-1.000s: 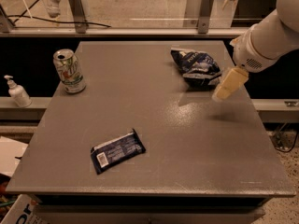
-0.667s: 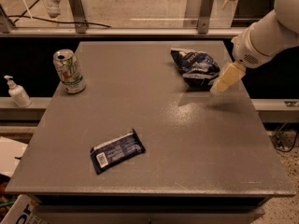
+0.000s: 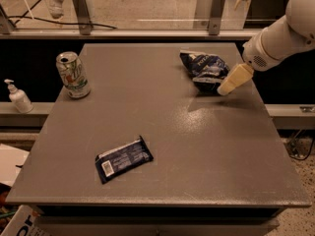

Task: Move blue chip bag near 7up can

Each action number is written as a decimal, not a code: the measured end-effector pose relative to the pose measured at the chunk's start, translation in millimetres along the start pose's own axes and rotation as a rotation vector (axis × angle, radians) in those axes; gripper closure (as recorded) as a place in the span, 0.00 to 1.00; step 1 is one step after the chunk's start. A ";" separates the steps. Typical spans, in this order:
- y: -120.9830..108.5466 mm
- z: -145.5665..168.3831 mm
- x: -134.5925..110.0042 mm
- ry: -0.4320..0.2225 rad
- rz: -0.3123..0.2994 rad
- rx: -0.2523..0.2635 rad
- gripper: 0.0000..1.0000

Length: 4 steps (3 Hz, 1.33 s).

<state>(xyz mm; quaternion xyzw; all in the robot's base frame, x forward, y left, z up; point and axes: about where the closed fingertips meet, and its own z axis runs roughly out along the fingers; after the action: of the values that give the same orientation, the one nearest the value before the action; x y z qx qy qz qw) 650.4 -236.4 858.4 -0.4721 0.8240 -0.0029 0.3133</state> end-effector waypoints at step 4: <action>11.3 14.9 -13.3 -0.101 0.076 -0.078 0.88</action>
Offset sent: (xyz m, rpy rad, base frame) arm 0.0055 0.0119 -0.0126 0.1235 0.0221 -0.0138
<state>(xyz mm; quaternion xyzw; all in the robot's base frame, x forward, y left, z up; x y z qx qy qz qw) 654.2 -215.4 849.9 -0.4517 0.8240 0.0653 0.3358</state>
